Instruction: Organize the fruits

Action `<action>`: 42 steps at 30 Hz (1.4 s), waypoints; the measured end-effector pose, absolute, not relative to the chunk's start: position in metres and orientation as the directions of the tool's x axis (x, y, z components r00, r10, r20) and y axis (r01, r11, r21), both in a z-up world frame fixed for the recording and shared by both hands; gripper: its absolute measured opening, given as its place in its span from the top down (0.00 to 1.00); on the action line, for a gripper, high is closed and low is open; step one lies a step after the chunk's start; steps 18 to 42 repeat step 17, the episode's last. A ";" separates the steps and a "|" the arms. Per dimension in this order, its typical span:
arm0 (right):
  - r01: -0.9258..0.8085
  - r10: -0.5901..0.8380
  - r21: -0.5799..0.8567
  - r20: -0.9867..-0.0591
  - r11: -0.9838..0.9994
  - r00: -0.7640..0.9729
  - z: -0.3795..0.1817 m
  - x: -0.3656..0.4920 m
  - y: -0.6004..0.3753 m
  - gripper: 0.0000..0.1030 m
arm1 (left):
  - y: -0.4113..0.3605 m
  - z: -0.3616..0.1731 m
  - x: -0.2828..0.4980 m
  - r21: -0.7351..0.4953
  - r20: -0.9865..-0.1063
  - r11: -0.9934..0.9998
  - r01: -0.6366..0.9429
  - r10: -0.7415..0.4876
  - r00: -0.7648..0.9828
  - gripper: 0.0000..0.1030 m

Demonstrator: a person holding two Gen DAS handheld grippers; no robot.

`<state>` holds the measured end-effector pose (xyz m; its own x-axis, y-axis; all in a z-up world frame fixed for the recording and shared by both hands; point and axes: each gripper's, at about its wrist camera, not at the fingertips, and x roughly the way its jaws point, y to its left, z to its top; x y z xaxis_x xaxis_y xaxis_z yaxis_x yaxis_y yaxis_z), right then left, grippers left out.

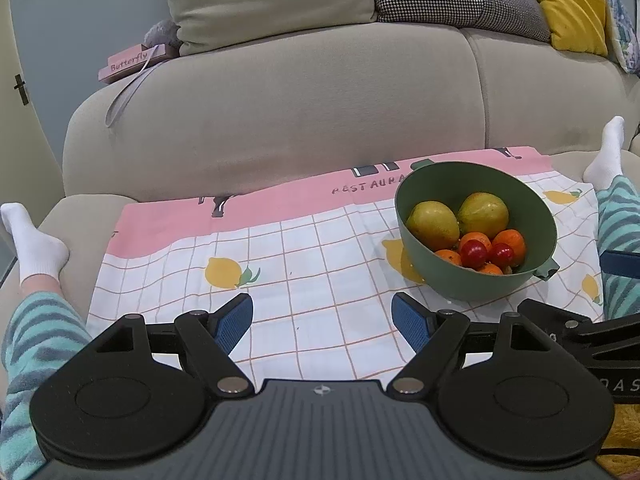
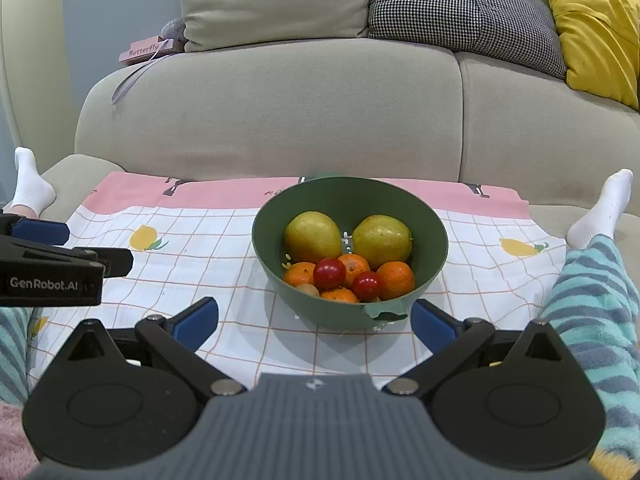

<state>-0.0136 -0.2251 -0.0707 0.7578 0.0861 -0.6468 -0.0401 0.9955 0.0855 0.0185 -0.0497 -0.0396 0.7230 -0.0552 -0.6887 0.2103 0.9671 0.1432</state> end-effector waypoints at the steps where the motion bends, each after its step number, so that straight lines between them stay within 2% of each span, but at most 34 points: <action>1: -0.040 0.086 0.086 -0.648 0.996 0.757 -0.071 -0.014 -0.225 0.04 | -0.050 -0.039 0.018 0.142 -0.688 0.967 0.210 -0.056 0.724 0.10; 42: -0.041 0.087 0.086 -0.652 0.995 0.753 -0.072 -0.014 -0.225 0.04 | -0.052 -0.035 0.015 0.129 -0.671 0.970 0.204 -0.066 0.738 0.10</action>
